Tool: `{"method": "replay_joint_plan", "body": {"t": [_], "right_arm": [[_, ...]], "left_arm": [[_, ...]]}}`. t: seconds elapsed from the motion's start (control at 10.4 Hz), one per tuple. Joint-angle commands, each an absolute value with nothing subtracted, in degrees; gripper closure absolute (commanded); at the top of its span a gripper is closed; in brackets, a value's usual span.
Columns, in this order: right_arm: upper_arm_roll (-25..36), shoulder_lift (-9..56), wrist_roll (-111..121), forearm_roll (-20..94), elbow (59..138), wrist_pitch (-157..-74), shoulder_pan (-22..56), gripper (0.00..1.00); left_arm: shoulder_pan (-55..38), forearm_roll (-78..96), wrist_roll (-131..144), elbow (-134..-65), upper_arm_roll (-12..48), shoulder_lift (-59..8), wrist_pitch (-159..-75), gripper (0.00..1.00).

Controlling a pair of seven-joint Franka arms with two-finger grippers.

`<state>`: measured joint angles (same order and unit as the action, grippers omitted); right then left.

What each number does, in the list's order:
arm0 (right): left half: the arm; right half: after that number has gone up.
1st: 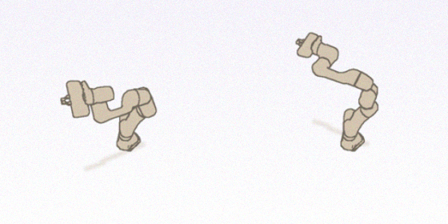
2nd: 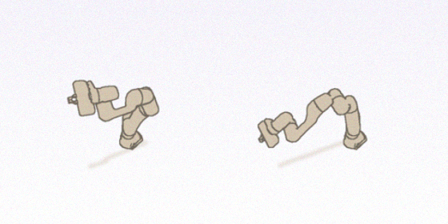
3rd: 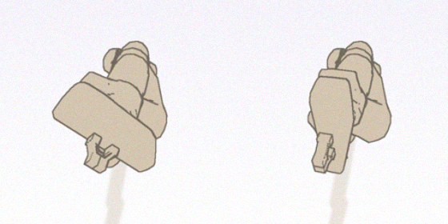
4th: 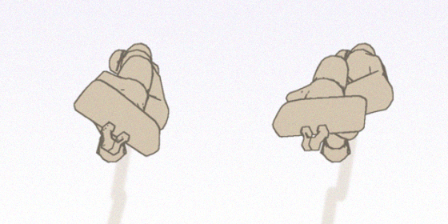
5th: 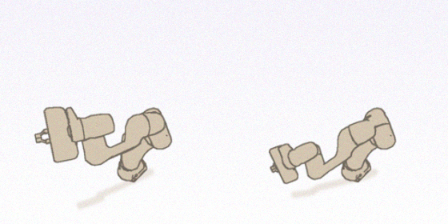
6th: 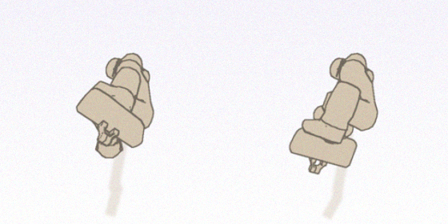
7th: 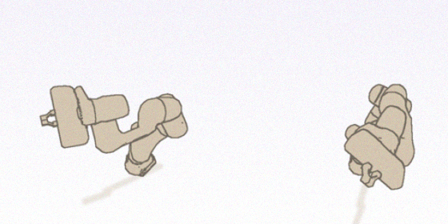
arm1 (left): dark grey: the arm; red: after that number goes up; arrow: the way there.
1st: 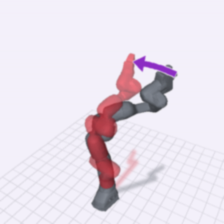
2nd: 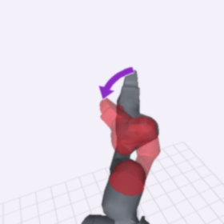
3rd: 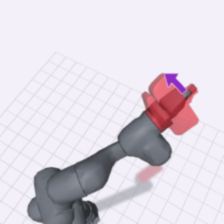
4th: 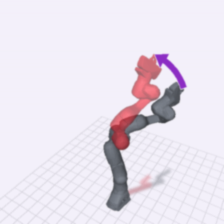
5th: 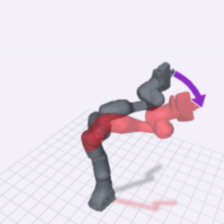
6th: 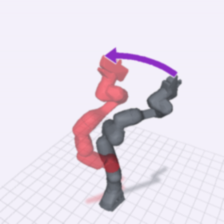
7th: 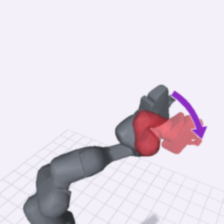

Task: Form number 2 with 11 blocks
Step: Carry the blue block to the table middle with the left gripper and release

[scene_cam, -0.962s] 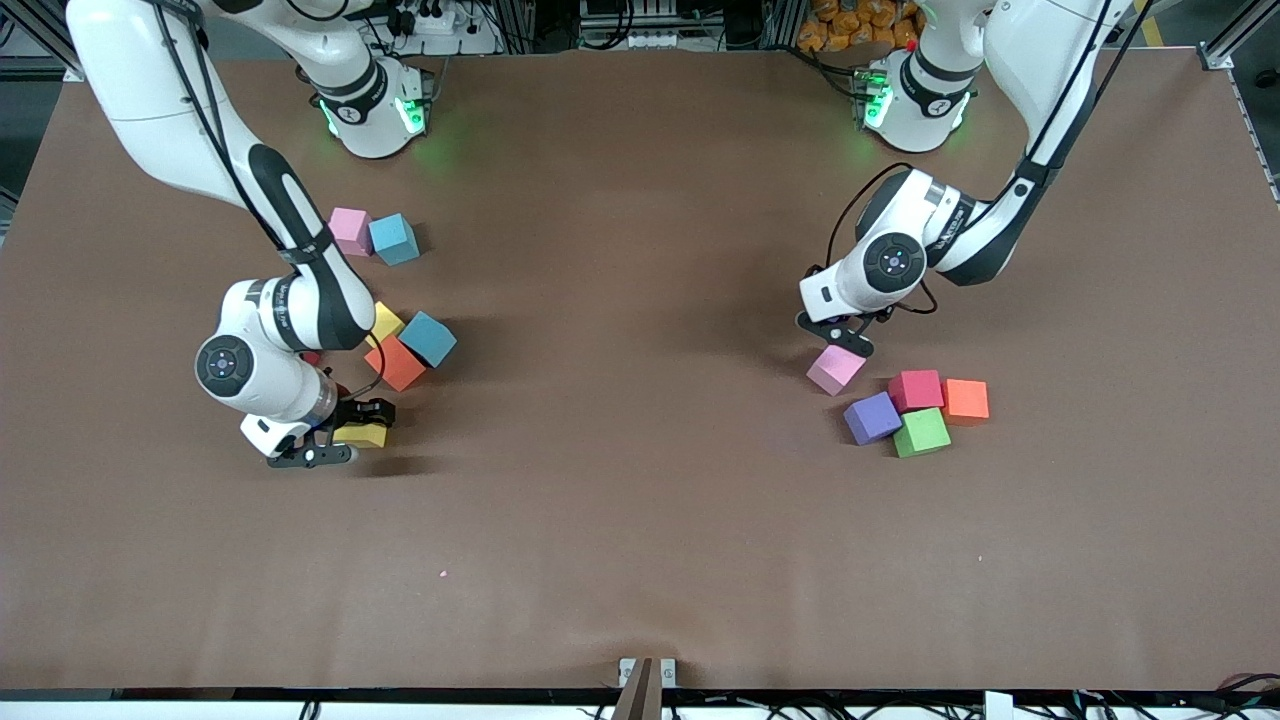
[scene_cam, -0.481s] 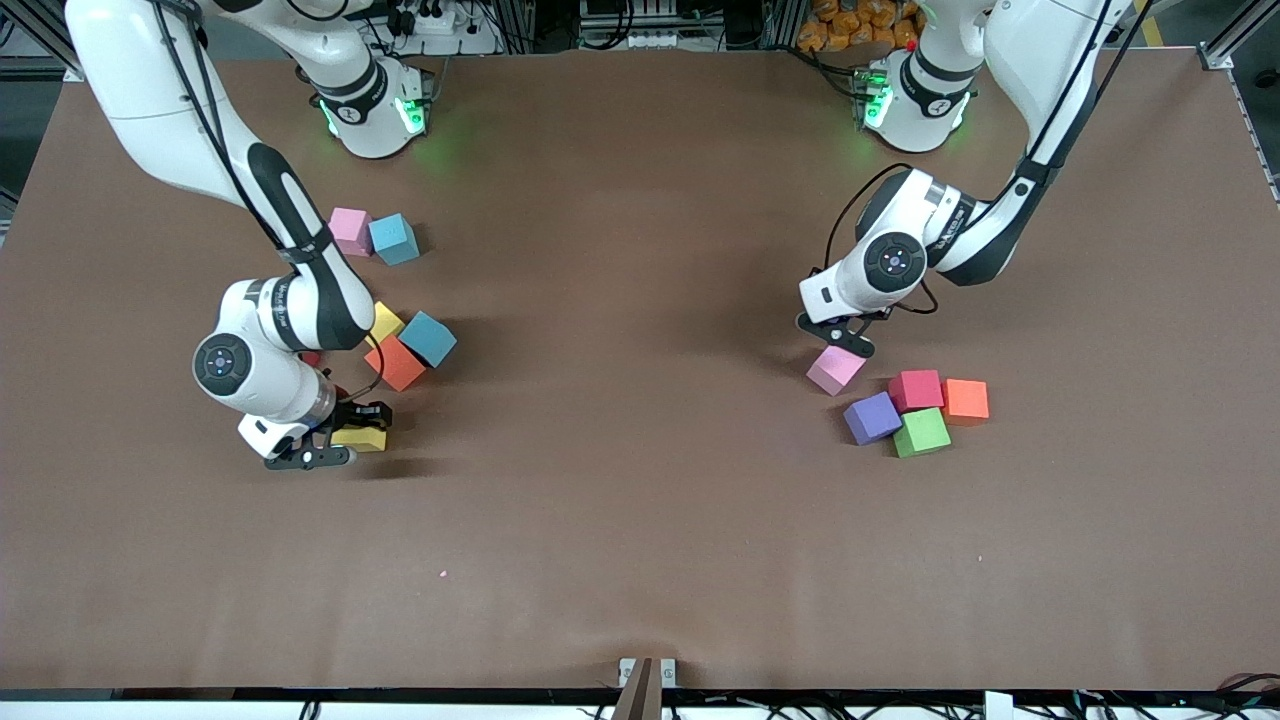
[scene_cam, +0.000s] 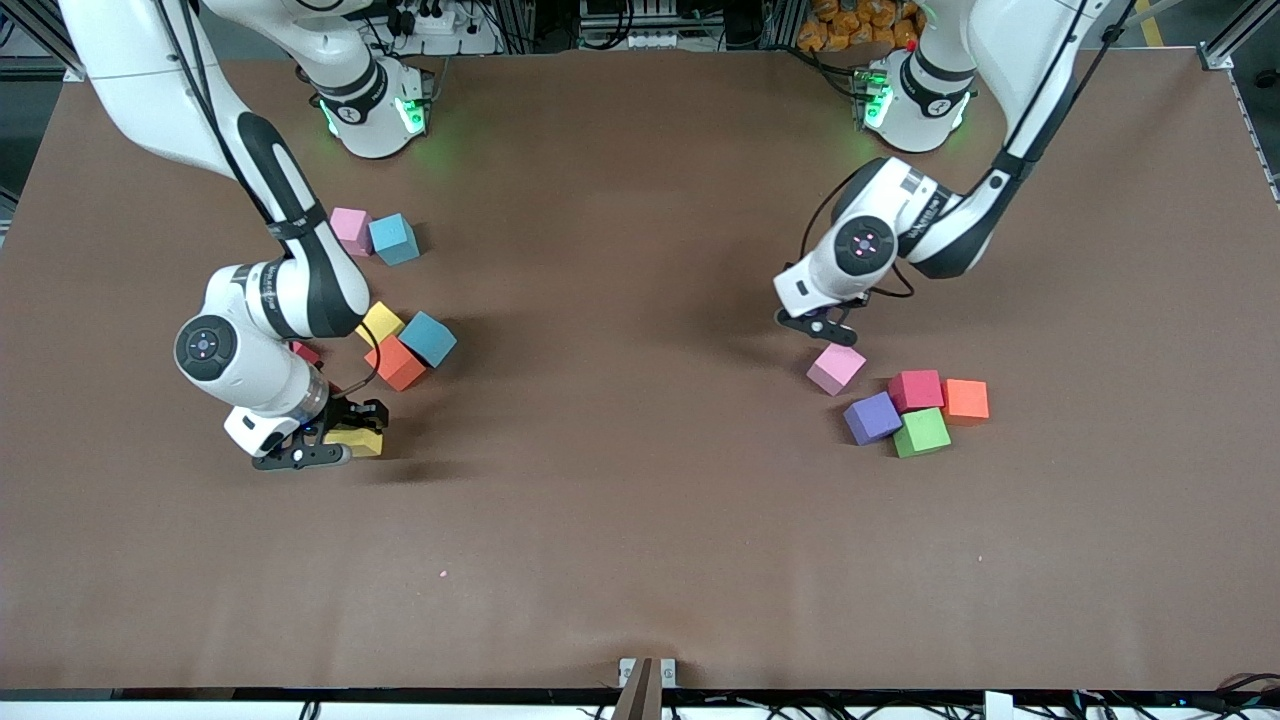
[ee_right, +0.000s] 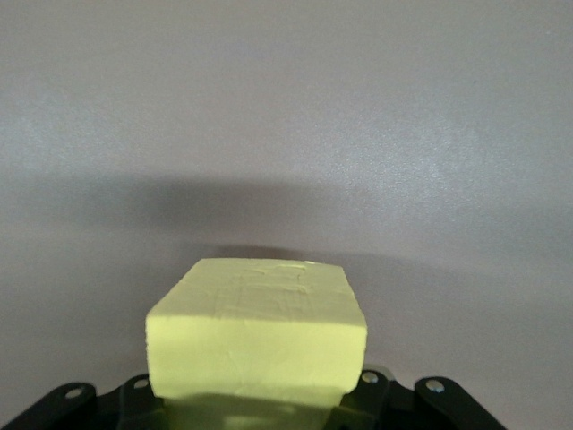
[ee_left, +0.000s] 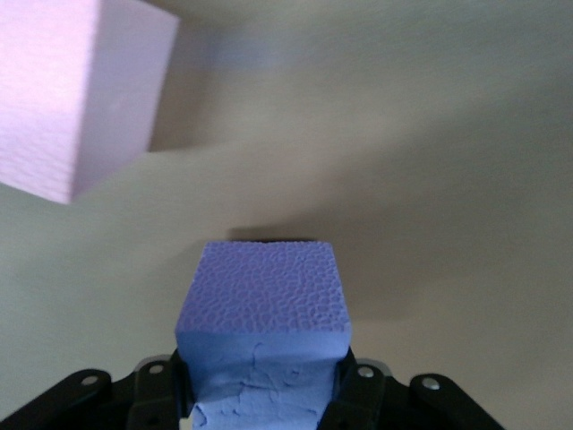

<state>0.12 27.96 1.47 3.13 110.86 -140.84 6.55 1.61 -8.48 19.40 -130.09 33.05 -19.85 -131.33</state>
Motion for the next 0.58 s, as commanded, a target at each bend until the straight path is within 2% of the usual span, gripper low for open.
{"method": "replay_joint_plan", "body": {"t": [0.0,0.19,0.48], "right_arm": [[0.5,25.1,1.8,3.3,112.4,-138.9,7.9,0.42],[0.4,22.3,1.8,3.3,112.4,-134.1,8.0,0.42],[0.4,18.7,5.7,3.3,114.2,-131.0,7.6,0.42]], "left_arm": [[1.8,-4.5,24.8,-128.7,37.4,-19.1,-130.1,0.65],[1.1,-3.0,28.6,-127.8,40.2,-19.5,-130.1,0.65],[-4.0,1.0,33.9,-126.4,40.4,-20.6,-130.1,0.65]]}}
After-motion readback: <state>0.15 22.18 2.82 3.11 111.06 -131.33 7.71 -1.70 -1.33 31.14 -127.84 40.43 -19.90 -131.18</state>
